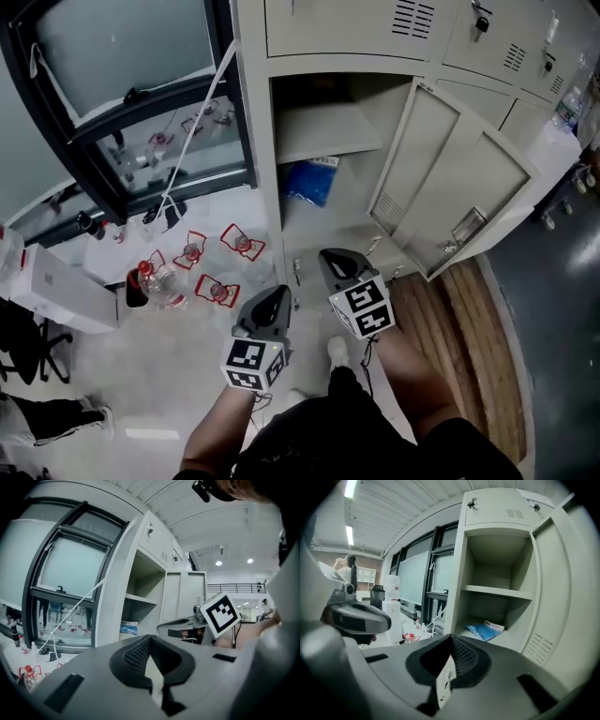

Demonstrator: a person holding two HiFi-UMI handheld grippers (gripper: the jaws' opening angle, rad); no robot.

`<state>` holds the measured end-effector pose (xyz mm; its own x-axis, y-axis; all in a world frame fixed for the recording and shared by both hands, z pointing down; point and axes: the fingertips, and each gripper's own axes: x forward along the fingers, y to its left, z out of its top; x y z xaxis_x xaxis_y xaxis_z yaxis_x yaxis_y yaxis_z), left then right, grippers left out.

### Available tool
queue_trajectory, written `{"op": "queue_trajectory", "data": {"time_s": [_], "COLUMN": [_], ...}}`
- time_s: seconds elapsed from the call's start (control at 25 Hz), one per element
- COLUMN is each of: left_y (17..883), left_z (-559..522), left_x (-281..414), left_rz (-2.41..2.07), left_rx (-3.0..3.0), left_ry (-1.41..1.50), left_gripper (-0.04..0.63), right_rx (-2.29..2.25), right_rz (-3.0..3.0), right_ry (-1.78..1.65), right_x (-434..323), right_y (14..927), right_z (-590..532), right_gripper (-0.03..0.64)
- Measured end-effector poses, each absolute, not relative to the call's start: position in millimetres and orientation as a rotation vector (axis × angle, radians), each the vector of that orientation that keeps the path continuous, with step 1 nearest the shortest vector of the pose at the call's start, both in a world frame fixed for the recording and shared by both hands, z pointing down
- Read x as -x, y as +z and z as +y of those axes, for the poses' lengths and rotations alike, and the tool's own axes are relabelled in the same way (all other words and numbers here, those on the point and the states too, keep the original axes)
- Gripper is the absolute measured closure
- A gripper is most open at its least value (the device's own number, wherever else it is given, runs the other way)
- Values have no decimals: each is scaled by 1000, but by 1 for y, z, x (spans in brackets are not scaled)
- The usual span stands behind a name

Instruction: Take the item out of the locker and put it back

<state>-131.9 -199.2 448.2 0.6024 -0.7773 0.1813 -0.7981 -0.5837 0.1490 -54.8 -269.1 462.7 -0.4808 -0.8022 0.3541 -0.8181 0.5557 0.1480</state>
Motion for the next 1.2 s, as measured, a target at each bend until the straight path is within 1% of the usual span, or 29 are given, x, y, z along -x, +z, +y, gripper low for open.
{"op": "queue_trajectory", "data": {"time_s": [0.28, 0.6, 0.96, 1.2], "left_y": [453, 458, 458, 454], "left_z": [-172, -144, -114, -87], "left_x": [140, 128, 81, 42], "left_rz": [-1293, -1287, -1349, -1413], "left_rx": [-2617, -2568, -2556, -2531], "left_ry": [143, 99, 145, 160], "left_gripper": [591, 591, 591, 591], "right_rx": [-1340, -1327, -1292, -1216], "right_rz": [-2413, -2429, -2534, -2602], "right_ry": [83, 92, 178, 174], "right_x": [58, 44, 3, -25], "right_y": [461, 452, 449, 443], "right_z": [-221, -183, -141, -115], "right_gripper": [615, 615, 615, 616]}}
